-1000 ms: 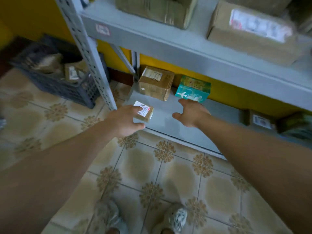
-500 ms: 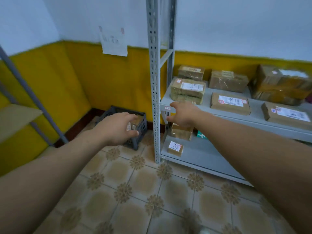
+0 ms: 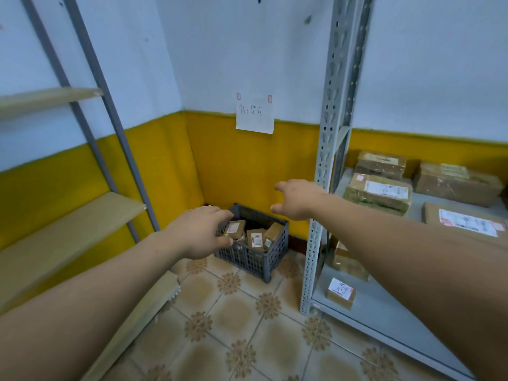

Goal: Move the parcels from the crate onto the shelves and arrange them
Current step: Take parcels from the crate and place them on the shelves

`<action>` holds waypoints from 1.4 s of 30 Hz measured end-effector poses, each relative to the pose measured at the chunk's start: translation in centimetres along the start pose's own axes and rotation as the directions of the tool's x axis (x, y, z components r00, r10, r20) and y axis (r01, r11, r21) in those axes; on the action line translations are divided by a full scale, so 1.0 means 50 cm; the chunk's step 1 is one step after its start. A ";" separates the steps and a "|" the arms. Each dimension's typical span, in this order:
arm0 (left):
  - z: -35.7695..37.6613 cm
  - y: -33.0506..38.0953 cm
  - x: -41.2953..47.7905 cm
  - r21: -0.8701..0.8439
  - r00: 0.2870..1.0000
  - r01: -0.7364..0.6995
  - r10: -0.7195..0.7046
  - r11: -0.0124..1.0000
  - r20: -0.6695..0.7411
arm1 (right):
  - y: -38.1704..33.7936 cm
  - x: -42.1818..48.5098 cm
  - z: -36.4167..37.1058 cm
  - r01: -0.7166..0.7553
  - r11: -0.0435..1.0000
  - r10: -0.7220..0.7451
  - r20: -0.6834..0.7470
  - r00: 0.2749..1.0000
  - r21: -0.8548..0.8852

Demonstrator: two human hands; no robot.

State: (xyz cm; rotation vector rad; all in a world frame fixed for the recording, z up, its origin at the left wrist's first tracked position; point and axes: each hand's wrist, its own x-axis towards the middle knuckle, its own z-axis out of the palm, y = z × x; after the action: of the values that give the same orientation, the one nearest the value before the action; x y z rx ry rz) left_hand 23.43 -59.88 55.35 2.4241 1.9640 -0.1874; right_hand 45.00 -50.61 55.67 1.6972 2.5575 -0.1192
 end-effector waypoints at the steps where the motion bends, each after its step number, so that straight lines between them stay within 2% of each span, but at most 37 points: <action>1: 0.005 -0.008 0.027 -0.008 1.000 0.010 -0.010 1.000 0.010 | 0.005 0.030 0.008 0.004 1.000 -0.004 0.013 1.000 -0.004; 6: 0.019 -0.059 0.157 -0.054 0.994 0.073 -0.069 0.996 0.085 | 0.023 0.175 0.028 -0.002 0.999 -0.001 0.093 0.996 0.035; 13: 0.056 -0.170 0.294 -0.120 0.988 0.085 -0.069 0.989 0.137 | 0.020 0.354 0.041 0.012 1.000 -0.015 0.158 0.987 0.022; 22: 0.180 -0.394 0.560 -0.190 0.973 0.000 0.044 0.982 0.225 | -0.018 0.658 0.096 -0.098 0.995 0.094 0.210 0.973 0.009; 26: 0.222 -0.488 0.698 -0.249 0.955 -0.019 0.091 0.968 0.282 | -0.018 0.766 0.136 -0.184 0.982 0.167 0.284 0.944 0.035; 34: 0.297 -0.553 0.939 -0.293 0.866 -0.035 0.175 0.955 0.468 | 0.098 0.919 0.221 -0.372 0.924 0.302 0.435 0.848 0.085; 42: 0.424 -0.572 1.182 -0.298 0.836 0.046 0.126 0.953 0.533 | 0.229 1.166 0.355 -0.399 0.898 0.266 0.494 0.828 0.186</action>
State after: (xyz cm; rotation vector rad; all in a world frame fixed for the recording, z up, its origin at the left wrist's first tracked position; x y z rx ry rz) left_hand 5.77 1.80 30.01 1.9298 1.5487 -0.4841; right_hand 33.21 5.38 31.85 1.9016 1.9342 -0.7963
